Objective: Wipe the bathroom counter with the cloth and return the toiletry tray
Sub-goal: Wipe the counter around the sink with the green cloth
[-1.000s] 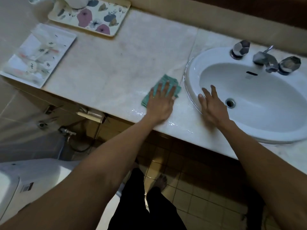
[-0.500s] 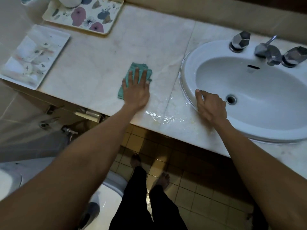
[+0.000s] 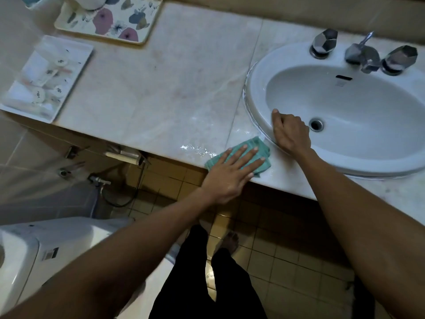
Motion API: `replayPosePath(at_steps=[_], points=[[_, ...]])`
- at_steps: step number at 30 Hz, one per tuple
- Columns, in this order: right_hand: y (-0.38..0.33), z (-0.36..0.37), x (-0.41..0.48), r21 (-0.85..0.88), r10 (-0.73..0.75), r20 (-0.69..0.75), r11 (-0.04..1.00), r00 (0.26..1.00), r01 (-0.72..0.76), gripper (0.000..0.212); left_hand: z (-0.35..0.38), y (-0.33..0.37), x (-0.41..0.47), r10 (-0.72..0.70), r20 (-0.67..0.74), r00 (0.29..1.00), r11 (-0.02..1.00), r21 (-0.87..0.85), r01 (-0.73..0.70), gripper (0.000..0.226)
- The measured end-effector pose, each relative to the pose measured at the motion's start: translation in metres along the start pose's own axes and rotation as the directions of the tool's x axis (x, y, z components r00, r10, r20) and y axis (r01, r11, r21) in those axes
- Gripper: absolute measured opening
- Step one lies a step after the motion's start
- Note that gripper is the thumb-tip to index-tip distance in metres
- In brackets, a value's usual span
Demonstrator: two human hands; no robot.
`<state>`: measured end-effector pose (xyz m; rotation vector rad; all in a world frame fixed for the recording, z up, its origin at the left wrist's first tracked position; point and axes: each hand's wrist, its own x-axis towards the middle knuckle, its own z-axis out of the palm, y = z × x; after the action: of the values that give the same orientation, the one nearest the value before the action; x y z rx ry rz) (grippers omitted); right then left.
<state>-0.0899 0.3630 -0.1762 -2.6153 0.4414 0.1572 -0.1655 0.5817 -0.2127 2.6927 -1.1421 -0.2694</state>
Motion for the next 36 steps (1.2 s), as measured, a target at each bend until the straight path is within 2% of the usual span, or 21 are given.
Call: replayPosePath(at_steps=[2,4,7,9,11,13,15,16,20,24,28,32,36], points=[[0.001,-0.001,-0.001,0.017,0.009,0.0,1.0,1.0,-0.009,0.058,-0.011,-0.032,-0.018,0.114,0.071,0.991,0.992,0.036,-0.117,0.052],[0.002,0.0,0.001,0.025,0.006,-0.006,1.0,1.0,-0.005,0.059,-0.021,-0.065,-0.03,0.104,0.091,0.99,0.993,0.052,-0.109,0.052],[0.003,0.003,0.002,0.037,-0.004,-0.026,0.999,1.0,0.005,0.06,-0.032,-0.1,-0.028,-0.087,0.041,0.995,0.996,0.028,0.086,0.051],[0.002,0.004,0.003,0.045,-0.001,-0.032,0.999,0.999,0.003,0.061,-0.032,-0.104,-0.012,-0.247,-0.012,0.969,0.969,0.011,0.247,0.052],[0.001,0.004,0.002,0.056,0.001,-0.034,0.998,0.999,0.001,0.061,-0.029,-0.089,0.008,-0.415,-0.062,0.908,0.91,-0.044,0.413,0.053],[0.001,0.003,0.002,0.066,0.006,-0.035,0.998,0.999,-0.003,0.06,-0.021,-0.062,0.028,-0.573,-0.096,0.814,0.819,-0.103,0.565,0.055],[0.001,0.002,0.002,0.072,0.012,-0.019,0.997,1.0,-0.011,0.059,-0.013,-0.034,0.046,-0.679,-0.112,0.725,0.733,-0.161,0.661,0.057],[0.003,0.002,0.003,0.073,0.017,-0.006,0.997,1.0,-0.017,0.059,-0.01,-0.023,0.052,-0.697,-0.116,0.707,0.715,-0.179,0.676,0.058],[0.009,-0.001,0.001,0.091,0.022,0.07,0.995,0.997,-0.028,0.053,0.002,-0.004,0.057,-0.623,-0.129,0.772,0.78,-0.18,0.599,0.058],[0.023,-0.006,-0.01,0.062,-0.054,0.121,0.997,0.991,0.047,0.042,0.009,0.006,0.052,-0.548,-0.122,0.827,0.834,-0.145,0.532,0.059],[0.065,-0.024,-0.032,-0.057,-0.042,0.159,0.997,0.986,0.051,0.053,0.012,0.029,0.05,-0.431,-0.105,0.896,0.9,-0.126,0.418,0.058],[0.121,-0.052,-0.058,-0.165,-0.006,0.087,0.986,0.996,0.02,0.055,0.021,0.069,0.053,-0.36,-0.077,0.93,0.929,-0.115,0.351,0.059],[0.166,-0.066,-0.074,-0.229,-0.09,-0.023,0.97,0.996,0.082,0.041,0.03,0.104,0.055,-0.341,-0.063,0.938,0.936,-0.115,0.332,0.061]])
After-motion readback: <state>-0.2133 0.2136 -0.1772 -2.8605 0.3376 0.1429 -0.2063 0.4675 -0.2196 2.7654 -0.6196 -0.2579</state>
